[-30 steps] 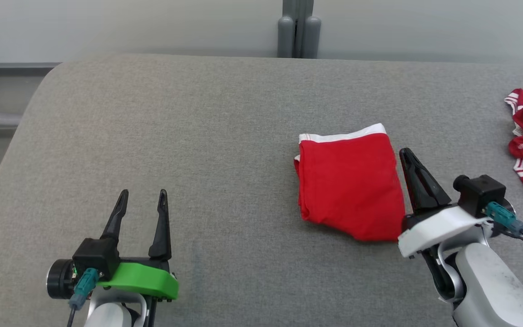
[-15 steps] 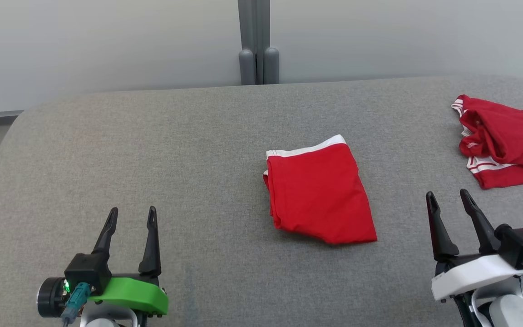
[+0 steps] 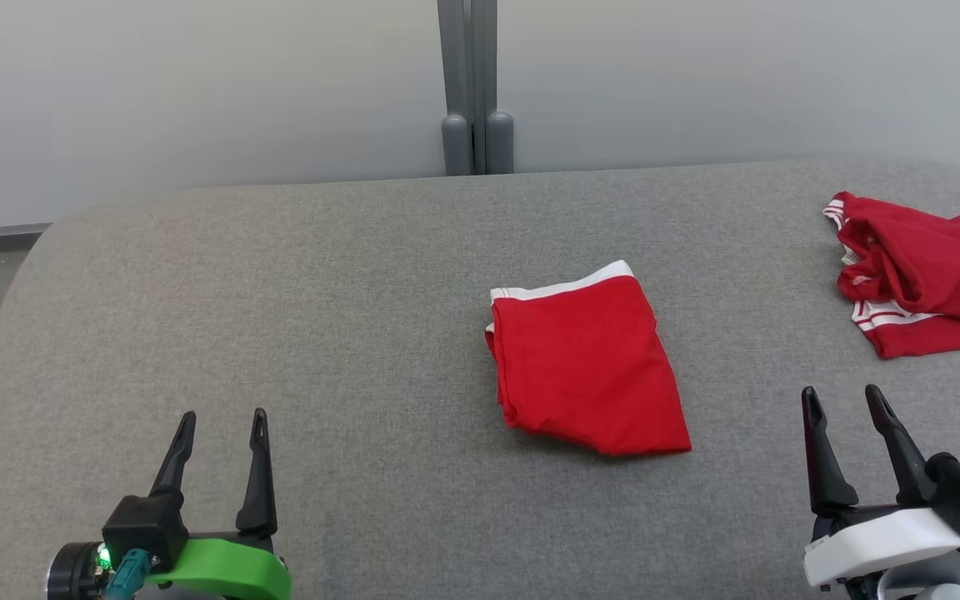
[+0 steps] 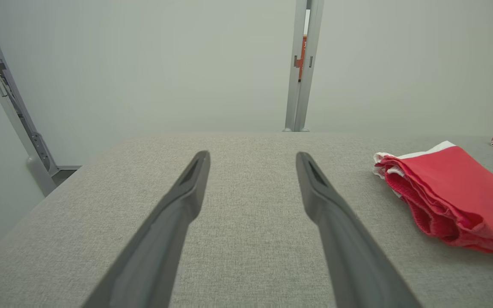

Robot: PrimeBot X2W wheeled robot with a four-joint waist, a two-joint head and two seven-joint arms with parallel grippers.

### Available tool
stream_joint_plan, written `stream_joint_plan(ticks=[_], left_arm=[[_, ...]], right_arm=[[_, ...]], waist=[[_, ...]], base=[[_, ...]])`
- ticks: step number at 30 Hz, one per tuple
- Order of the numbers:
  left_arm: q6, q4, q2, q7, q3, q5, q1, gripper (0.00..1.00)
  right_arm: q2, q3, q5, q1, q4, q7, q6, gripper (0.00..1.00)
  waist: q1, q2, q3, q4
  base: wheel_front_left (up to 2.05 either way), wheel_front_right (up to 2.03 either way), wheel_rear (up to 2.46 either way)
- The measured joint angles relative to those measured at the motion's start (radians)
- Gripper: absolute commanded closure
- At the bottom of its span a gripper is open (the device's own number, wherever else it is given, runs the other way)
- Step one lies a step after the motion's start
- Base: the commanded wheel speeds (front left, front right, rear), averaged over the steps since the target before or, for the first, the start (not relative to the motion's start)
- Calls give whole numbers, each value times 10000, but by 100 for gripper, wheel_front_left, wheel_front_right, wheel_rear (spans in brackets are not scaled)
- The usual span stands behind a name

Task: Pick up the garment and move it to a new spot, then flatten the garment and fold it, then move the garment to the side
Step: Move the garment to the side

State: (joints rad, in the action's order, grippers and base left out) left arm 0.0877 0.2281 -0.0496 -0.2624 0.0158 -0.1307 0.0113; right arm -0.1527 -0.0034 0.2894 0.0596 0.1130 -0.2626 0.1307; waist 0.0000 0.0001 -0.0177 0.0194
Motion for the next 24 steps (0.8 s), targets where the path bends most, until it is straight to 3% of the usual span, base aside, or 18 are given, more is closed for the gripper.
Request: stream_joint_plan(ticks=[24], left_arm=[[171, -69, 0, 0, -203, 174, -154, 0]], right_arm=[[111, 94, -194, 25, 174, 0, 0, 0]], waist=[[0, 0, -124, 265]], base=[[0, 0, 0]])
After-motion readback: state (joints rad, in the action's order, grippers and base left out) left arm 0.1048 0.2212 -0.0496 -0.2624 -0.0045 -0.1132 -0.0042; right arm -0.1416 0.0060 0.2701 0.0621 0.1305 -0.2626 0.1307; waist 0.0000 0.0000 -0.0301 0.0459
